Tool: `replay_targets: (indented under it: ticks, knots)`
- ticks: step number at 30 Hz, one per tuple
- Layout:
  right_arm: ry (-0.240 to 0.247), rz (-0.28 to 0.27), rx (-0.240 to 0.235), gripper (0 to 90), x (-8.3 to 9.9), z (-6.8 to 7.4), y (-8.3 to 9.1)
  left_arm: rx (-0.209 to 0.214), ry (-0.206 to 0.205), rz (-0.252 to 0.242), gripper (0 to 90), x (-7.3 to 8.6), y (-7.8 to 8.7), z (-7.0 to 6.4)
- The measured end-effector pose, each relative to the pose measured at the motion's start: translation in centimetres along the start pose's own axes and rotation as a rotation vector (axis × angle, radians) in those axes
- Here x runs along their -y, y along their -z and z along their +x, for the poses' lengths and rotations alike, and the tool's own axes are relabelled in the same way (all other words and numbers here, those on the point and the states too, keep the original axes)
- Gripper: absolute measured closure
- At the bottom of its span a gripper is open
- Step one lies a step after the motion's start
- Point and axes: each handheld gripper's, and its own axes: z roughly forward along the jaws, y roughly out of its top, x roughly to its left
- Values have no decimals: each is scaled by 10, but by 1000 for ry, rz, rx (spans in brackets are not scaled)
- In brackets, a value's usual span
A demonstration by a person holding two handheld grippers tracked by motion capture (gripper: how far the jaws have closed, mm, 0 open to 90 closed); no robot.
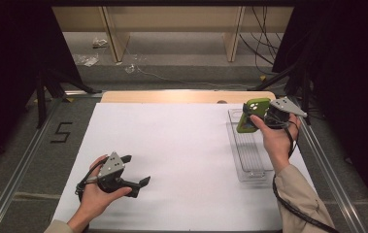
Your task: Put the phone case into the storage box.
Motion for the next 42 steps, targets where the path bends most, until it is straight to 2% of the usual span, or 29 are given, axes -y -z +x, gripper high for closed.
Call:
replay_targets:
  ticks: [42]
  knots:
    - [24,22,13,166,1,-2,-16,-1,3,-1,0,0,0,1]
